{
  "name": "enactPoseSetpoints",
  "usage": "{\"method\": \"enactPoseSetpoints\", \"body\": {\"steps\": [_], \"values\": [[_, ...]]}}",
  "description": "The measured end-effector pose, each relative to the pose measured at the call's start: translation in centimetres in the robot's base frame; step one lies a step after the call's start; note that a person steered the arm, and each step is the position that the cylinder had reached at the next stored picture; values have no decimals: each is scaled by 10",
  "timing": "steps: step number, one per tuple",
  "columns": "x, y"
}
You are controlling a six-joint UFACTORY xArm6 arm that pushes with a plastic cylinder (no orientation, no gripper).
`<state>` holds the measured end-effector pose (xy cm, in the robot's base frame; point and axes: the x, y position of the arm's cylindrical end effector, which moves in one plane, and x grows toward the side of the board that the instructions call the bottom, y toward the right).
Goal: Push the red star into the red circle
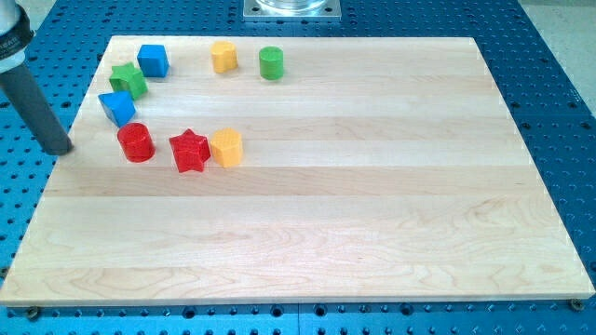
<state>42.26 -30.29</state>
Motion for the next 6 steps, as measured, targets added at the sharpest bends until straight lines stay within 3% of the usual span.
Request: {"method": "enactPoseSetpoints", "body": {"steps": [1,2,3,4,5,6], "values": [[-24,29],[-12,85],[7,98],[-12,101],[-34,140],[-19,189]]}}
